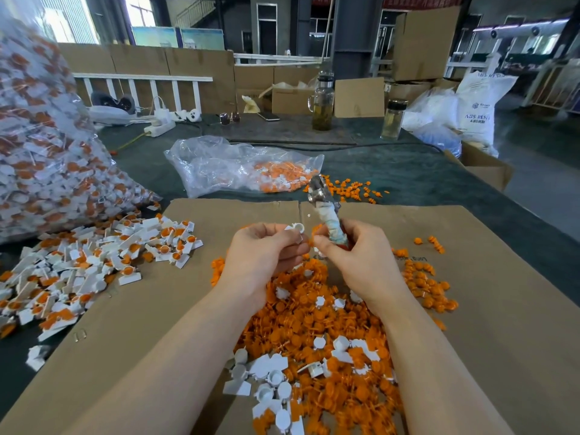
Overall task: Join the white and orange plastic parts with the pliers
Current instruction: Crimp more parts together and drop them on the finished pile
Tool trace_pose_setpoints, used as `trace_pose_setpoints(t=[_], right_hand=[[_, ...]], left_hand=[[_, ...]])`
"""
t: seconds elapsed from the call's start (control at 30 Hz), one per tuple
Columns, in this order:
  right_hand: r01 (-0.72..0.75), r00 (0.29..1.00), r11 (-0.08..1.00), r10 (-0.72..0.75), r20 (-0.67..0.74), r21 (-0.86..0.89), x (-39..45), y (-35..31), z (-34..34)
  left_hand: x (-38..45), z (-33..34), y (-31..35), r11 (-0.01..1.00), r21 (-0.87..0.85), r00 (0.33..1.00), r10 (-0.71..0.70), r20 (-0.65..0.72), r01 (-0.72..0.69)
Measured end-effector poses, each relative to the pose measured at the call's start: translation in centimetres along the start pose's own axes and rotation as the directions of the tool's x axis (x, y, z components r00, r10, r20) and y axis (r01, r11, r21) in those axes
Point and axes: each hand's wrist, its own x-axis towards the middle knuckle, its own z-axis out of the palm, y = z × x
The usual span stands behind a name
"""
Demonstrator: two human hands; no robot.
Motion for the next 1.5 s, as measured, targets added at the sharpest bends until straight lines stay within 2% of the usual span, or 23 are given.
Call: trace_pose_setpoints(t=[0.23, 0.37, 0.6, 0.9, 1.2, 1.5], right_hand=[[-0.005, 1.0, 0.999, 0.006, -0.006, 0.054, 0.1, 0.1, -0.1], [-0.022, 1.0, 1.0, 0.022, -0.004, -0.015, 0.1, 0.3, 0.0], [0.044, 0.992, 0.999, -0.047, -0.12, -0.023, 0.2, 0.2, 0.2], [0.059, 0.981, 0.997, -0.065, -0.183, -0.042, 0.3, 0.4, 0.5], [0.078, 0.97, 0.977, -0.121, -0.21, -0.201, 0.2, 0.1, 0.7], [0.086, 0.977, 0.975, -0.123, -0.176, -0.207, 0.1, -0.1, 1.0]], left_hand=[[-0.1, 0.1, 0.1, 0.999, 0.031, 1.0, 0.013, 0.025, -0.013], [-0.2, 0.0, 0.2, 0.999, 0.028, 1.0, 0.026, 0.006, -0.026], [-0.3, 0.2, -0.2, 0.992, 0.088, 0.992, 0.096, -0.083, -0.088], [-0.9, 0.8, 0.0, 0.968, 0.165, 0.976, 0.204, -0.072, -0.19], [-0.9, 0.9, -0.3, 0.94, 0.232, 0.956, 0.278, -0.091, -0.251], [-0.7, 0.8, -0.7, 0.832, 0.439, 0.913, 0.404, -0.061, -0.339]])
